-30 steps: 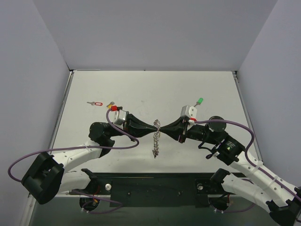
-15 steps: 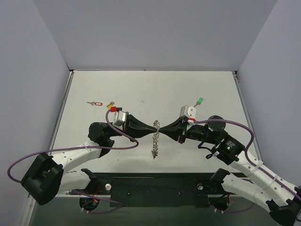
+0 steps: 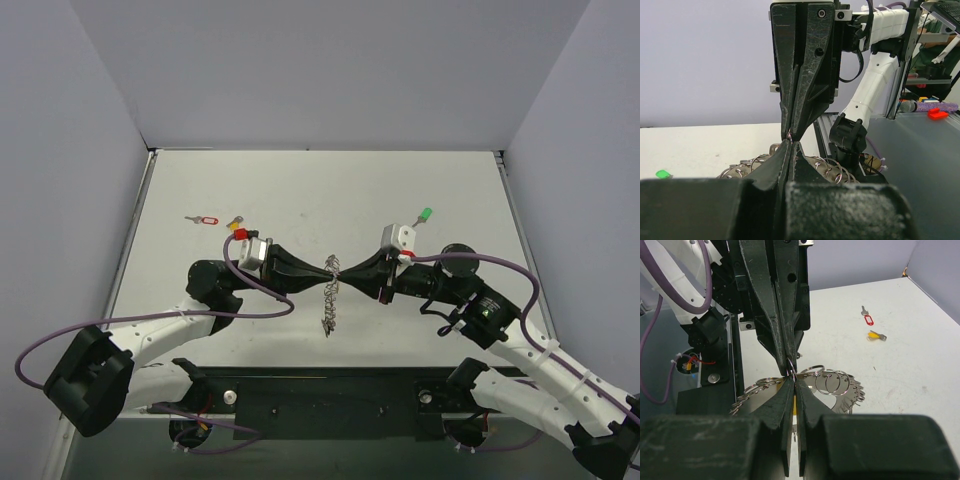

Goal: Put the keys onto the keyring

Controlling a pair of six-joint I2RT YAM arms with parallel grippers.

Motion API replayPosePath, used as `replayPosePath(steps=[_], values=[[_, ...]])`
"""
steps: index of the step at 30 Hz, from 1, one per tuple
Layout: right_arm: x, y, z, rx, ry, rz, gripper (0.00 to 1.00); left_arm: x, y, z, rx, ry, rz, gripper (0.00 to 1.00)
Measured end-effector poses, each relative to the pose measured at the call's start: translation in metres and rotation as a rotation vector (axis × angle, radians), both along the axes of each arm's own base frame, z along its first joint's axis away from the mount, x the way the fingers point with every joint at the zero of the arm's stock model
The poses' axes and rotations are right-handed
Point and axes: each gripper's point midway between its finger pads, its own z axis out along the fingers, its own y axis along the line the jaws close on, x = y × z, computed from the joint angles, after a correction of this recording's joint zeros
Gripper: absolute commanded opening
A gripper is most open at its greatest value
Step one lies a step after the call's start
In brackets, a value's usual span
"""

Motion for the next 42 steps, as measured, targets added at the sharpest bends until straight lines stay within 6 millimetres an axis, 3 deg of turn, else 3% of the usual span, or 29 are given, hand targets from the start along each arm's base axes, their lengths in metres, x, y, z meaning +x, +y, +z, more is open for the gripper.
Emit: replayPosePath(steps=[42], values=[[-0.001, 0.002, -0.012, -0.064, -0.007, 0.024, 0.00, 0.000, 0.001, -0.012, 0.065, -0.016, 0.004, 0.00]])
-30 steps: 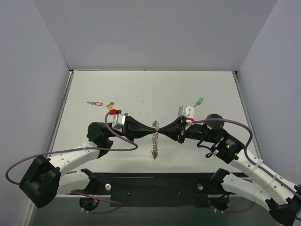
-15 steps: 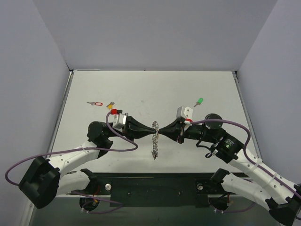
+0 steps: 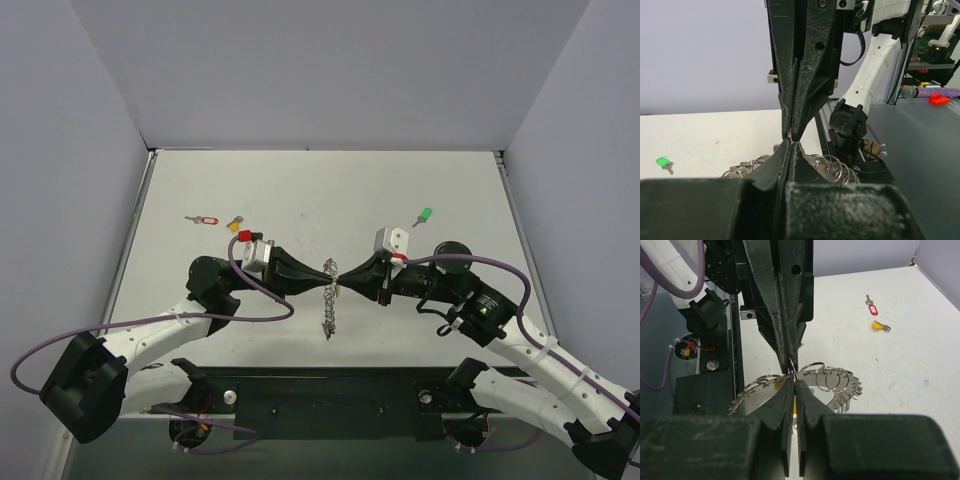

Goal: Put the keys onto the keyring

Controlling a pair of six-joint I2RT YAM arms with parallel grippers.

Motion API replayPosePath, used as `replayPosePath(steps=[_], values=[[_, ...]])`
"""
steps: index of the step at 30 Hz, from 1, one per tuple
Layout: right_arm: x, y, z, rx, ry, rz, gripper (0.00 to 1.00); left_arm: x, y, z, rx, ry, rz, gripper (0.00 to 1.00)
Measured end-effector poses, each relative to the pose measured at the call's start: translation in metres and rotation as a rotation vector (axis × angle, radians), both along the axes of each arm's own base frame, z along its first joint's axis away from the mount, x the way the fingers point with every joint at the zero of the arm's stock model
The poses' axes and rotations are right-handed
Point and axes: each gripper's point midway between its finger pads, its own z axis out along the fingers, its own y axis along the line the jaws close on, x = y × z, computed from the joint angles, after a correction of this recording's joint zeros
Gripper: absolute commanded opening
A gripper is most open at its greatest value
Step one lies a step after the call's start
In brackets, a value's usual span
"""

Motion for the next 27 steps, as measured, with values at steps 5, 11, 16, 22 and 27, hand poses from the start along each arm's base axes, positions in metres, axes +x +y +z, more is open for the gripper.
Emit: replayPosePath(steps=[5, 11, 16, 22, 27], values=[[-0.0001, -0.0003, -0.0019, -0.006, 0.003, 0.000, 0.00, 0.0006, -0.0006, -0.0021, 0.017, -0.002, 0.000, 0.00], [0.0003, 0.0000, -0.0034, -0.011, 0.004, 0.000, 0.00, 0.0014, -0.0002, -0.0041, 0.032, -0.013, 0.007, 0.00], [0.0004, -0.0001, -0.0047, -0.016, 0.004, 0.001, 0.00, 0.0024, -0.0006, -0.0077, 0.045, -0.014, 0.010, 0.00], [0.0003, -0.0001, -0.0048, -0.017, 0.004, 0.002, 0.00, 0.0026, -0.0005, -0.0085, 0.048, -0.016, 0.012, 0.00], [0.0002, 0.0000, -0.0048, -0.017, 0.001, 0.003, 0.00, 0.0025, -0.0004, -0.0084, 0.048, -0.016, 0.011, 0.00]])
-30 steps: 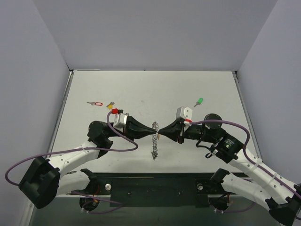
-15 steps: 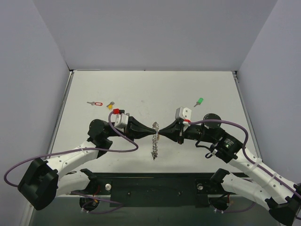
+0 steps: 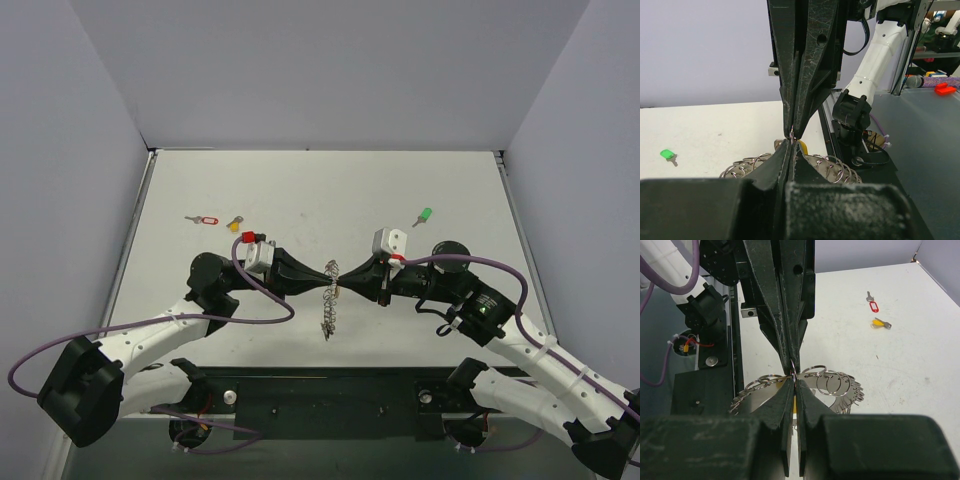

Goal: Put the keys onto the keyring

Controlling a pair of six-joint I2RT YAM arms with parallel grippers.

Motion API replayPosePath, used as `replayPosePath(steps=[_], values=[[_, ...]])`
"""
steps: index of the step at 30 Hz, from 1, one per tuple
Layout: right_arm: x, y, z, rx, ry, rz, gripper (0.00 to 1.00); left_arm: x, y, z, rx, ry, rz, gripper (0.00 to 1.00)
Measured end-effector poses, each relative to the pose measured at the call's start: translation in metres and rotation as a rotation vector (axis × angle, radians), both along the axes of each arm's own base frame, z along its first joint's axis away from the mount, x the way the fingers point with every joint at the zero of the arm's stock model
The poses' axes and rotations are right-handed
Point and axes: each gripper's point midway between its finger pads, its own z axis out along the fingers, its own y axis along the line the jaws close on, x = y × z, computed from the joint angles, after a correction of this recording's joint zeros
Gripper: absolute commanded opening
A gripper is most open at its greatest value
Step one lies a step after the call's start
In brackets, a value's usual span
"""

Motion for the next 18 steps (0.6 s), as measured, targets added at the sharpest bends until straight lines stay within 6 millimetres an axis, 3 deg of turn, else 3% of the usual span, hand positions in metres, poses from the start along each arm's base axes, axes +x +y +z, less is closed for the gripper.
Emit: replayPosePath(steps=[18], values=[[-0.0019, 0.0008, -0.0015, -0.016, -0.021, 0.016, 0.00, 0.0001, -0.0002, -0.0017, 0.007, 0.013, -0.001, 0.00]])
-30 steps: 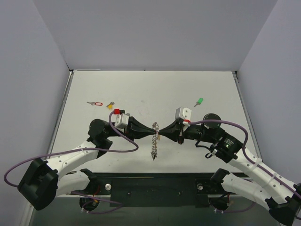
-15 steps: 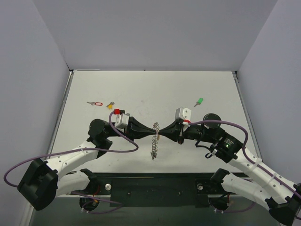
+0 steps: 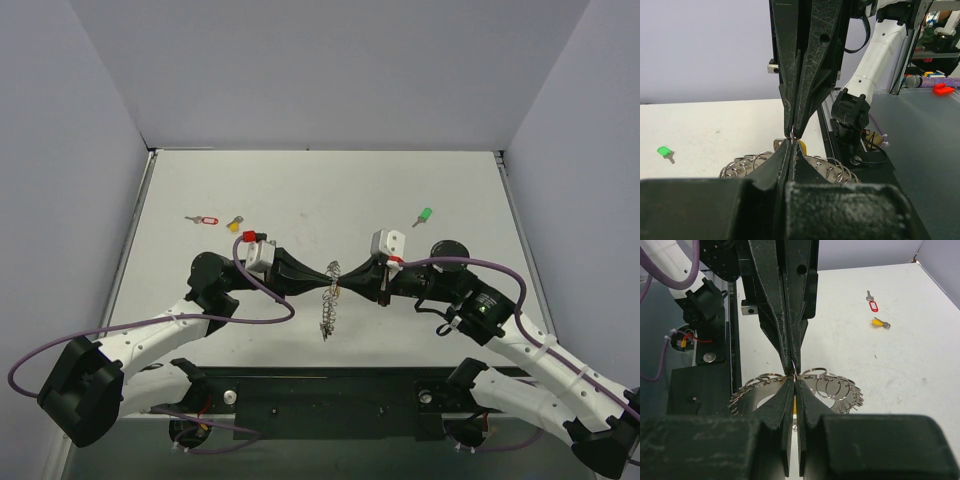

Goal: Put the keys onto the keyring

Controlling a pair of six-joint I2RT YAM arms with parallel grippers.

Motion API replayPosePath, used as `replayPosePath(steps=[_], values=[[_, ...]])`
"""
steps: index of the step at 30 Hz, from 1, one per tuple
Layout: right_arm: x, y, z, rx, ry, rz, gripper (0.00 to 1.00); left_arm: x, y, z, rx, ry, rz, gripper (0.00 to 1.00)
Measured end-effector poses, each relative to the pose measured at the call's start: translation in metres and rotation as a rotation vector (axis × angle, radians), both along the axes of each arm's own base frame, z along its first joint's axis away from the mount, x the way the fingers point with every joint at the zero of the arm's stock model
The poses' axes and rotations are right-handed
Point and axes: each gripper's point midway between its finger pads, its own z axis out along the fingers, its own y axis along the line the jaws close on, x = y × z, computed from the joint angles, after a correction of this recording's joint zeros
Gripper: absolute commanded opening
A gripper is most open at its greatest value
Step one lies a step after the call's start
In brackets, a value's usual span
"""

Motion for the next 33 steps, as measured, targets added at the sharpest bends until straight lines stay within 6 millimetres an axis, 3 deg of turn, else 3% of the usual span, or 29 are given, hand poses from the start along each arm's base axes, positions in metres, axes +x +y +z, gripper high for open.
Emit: replayPosePath(steps=[33], values=[[-0.0008, 0.0010, -0.0028, -0.048, -0.059, 0.026, 0.00, 0.0072, 0.0009, -0.0045, 0.025, 0.127, 0.018, 0.00]])
